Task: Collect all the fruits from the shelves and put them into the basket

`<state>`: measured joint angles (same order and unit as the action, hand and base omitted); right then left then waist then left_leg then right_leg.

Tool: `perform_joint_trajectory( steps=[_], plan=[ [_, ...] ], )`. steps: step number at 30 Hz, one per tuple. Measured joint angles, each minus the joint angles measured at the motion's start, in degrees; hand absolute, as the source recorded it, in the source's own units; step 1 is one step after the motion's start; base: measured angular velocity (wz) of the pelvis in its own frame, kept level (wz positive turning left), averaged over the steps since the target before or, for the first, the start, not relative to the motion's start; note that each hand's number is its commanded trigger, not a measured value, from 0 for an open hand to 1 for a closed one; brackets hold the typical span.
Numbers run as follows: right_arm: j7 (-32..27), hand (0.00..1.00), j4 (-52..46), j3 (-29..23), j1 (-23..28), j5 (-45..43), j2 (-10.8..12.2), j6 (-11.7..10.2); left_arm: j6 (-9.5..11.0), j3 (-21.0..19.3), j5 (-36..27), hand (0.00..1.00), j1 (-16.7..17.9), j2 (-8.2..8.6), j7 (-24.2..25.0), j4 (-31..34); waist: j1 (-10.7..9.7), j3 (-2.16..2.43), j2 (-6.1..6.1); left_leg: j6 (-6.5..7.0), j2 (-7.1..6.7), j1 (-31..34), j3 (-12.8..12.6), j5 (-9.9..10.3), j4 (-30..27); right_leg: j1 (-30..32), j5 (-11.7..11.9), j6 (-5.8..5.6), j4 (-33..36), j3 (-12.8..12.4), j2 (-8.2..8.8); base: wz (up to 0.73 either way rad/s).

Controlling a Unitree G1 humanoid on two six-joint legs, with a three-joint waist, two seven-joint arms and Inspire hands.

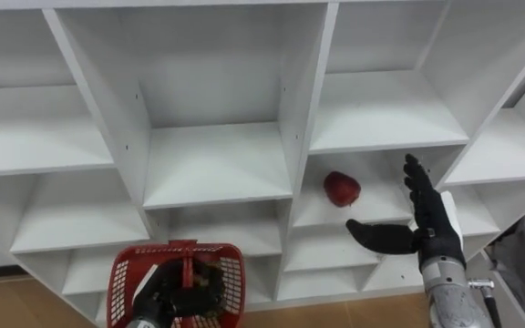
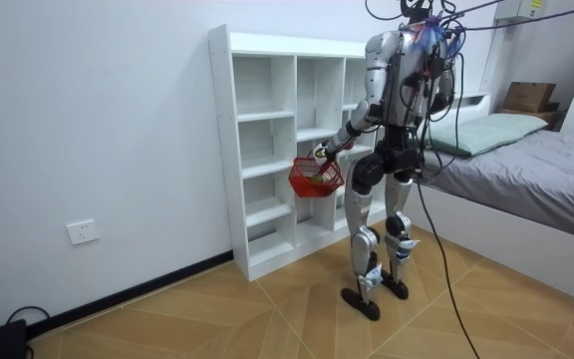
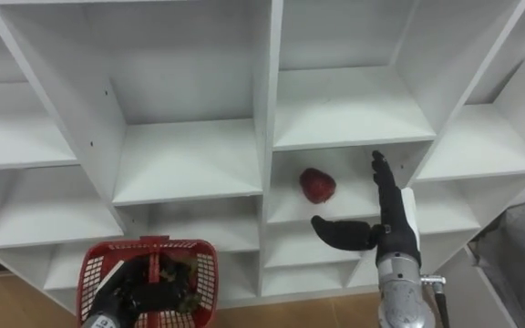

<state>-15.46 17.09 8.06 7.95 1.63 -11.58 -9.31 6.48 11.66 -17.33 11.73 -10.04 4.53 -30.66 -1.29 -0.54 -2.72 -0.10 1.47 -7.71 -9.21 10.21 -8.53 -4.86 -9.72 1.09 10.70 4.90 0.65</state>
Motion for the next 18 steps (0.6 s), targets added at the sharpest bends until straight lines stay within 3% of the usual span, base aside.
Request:
perform_joint_trajectory(
  steps=[8,18],
  plan=[
    [0.0,0.0,0.01,0.0,0.0,-0.2,0.0,0.1,-0.05,0.04,-0.01,1.0,0.65,0.0,0.01,0.0,0.18,-0.11,0.13,0.0,-0.01,-0.03,0.13,0.02,-0.01,-0.16,-0.03,-0.03,0.01,0.58,0.07,0.01],
    [0.13,0.0,5.96,-0.02,-0.75,-0.22,-0.01,0.7,-0.61,0.14,0.07,1.0,2.59,-0.41,2.53,-0.01,0.34,-0.38,-0.33,-0.03,-0.21,0.18,2.47,0.04,-0.2,-1.04,-0.55,0.06,0.03,3.12,0.47,0.11]
  ],
)
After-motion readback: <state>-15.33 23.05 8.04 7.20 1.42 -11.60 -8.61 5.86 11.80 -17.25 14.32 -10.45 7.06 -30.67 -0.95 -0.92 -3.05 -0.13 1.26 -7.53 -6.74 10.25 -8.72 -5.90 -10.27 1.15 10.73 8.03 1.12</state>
